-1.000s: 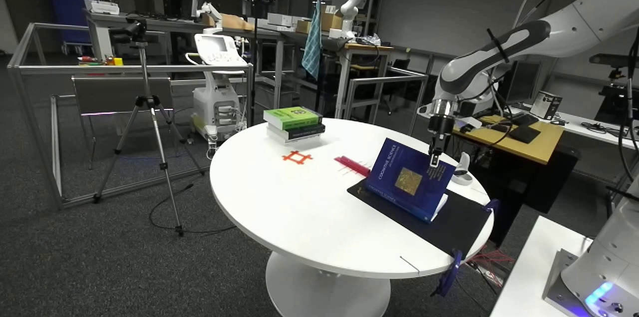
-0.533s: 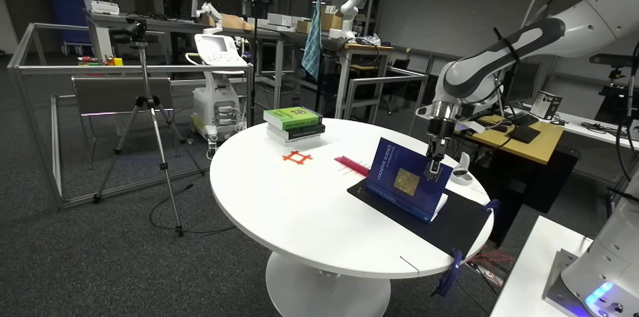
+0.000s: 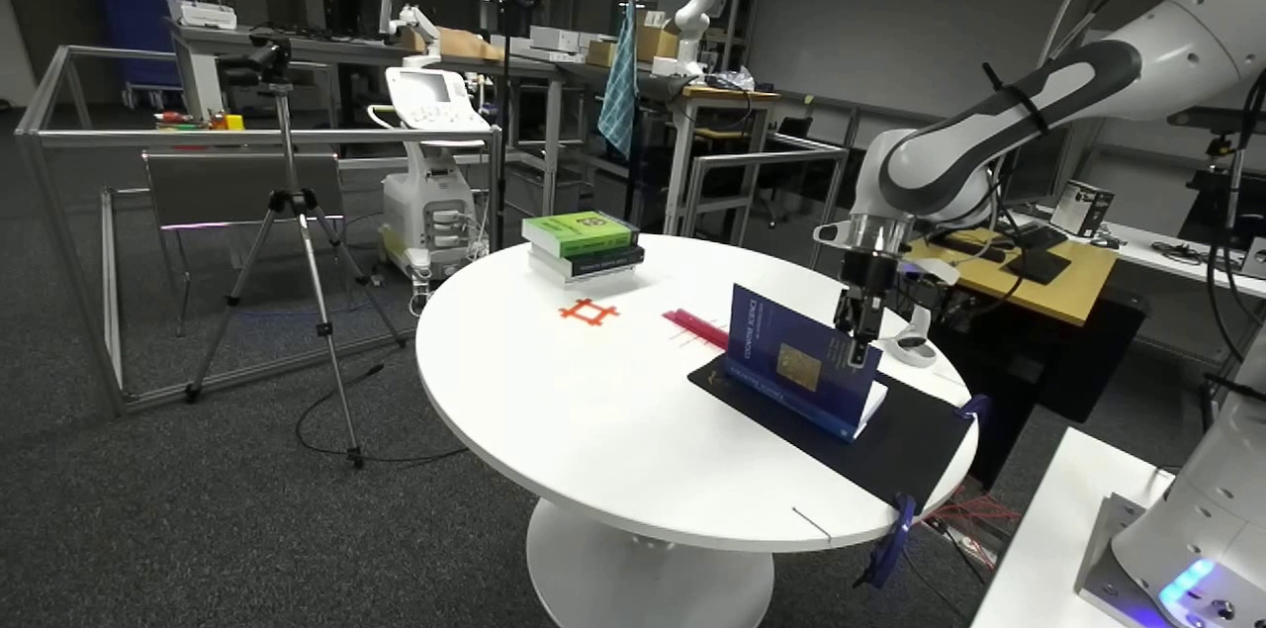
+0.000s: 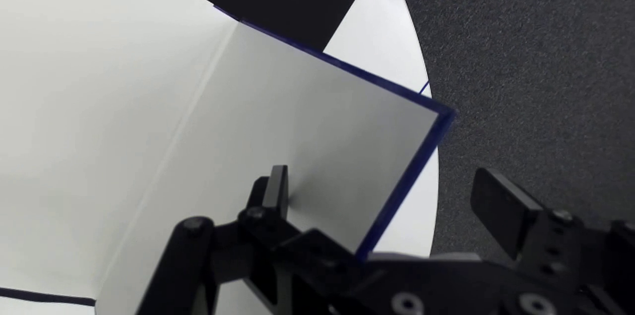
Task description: Open the book
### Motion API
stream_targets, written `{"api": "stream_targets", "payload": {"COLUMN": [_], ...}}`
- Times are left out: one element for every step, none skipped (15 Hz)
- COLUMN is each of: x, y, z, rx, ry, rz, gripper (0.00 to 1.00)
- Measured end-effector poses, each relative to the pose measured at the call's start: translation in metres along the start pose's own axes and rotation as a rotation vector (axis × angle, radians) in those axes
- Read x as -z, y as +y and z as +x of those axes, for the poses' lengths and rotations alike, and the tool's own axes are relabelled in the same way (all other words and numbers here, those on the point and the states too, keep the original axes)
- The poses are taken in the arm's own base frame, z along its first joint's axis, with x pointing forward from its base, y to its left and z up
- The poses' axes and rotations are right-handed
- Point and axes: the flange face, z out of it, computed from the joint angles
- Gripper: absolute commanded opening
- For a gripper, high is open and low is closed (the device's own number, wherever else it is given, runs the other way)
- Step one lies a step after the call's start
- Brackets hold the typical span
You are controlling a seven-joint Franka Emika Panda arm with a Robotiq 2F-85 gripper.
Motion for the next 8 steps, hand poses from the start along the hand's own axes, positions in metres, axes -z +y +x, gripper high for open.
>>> {"api": "stream_targets", "payload": {"x": [-0.003, -0.006, -0.009, -0.012, -0.015, -0.017, -0.019, -0.023], "y": [-0.004, -0.007, -0.01, -0.012, -0.014, -0.015, -0.015, -0.016], "z": [0.002, 0.003, 0.005, 0.007, 0.008, 0.01, 0.012, 0.014], "rx": [0.008, 0.015, 0.02, 0.025, 0.027, 0.029, 0.03, 0.032], "ry": [-0.003, -0.006, -0.009, -0.01, -0.01, -0.008, -0.005, -0.001], "rz": [-0.002, -0.003, -0.005, -0.008, -0.011, -0.017, -0.025, -0.034], "gripper": [1.0, 1.0, 1.0, 1.0, 1.0, 1.0, 1.0, 1.0]}}
